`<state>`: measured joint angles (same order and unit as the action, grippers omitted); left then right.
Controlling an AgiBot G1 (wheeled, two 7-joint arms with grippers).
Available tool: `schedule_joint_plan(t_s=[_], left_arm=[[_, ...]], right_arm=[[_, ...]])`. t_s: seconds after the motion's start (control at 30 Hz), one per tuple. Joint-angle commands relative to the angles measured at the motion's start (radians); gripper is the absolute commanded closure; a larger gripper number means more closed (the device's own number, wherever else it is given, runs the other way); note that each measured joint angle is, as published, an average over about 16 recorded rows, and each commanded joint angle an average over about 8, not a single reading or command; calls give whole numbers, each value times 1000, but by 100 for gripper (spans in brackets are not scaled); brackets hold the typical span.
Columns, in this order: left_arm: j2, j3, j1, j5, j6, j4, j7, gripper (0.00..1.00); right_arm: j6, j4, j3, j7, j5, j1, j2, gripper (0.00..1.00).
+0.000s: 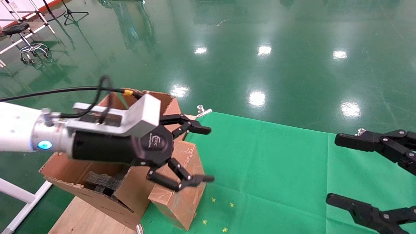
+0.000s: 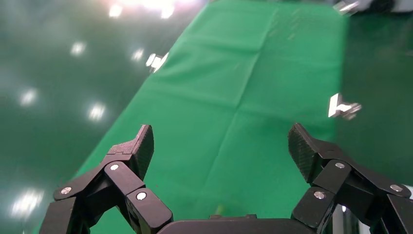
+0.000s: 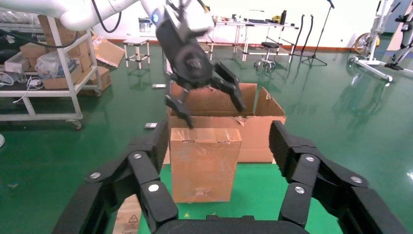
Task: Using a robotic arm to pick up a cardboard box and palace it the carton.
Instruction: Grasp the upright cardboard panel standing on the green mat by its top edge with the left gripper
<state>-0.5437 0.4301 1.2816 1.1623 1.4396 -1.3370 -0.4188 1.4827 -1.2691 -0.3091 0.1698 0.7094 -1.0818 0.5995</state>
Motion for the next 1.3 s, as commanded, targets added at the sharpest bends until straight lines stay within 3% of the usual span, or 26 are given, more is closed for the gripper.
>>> schedule_joint_plan(t_s=[0.03, 0.33, 0.5, 0.63, 0.87, 1.23, 1.3], left_arm=[[1, 21, 16, 59, -21, -2, -30, 0], [-78, 167, 246, 447, 41, -8, -524, 0], [-120, 213, 318, 510, 102, -6, -766, 0], [-132, 255, 339, 512, 122, -7, -896, 0], [-138, 341, 357, 513, 118, -13, -974, 0], [-151, 428, 364, 511, 97, -16, -974, 0], [-152, 436, 365, 512, 93, -16, -969, 0]], right_arm=[[0, 0, 0, 0, 0, 0, 0, 100], [0, 0, 0, 0, 0, 0, 0, 100], [0, 0, 0, 0, 0, 0, 0, 100], [0, 0, -1, 0, 0, 0, 0, 100], [0, 0, -1, 0, -1, 0, 0, 100], [0, 0, -1, -1, -1, 0, 0, 100], [0, 0, -1, -1, -1, 0, 0, 85]])
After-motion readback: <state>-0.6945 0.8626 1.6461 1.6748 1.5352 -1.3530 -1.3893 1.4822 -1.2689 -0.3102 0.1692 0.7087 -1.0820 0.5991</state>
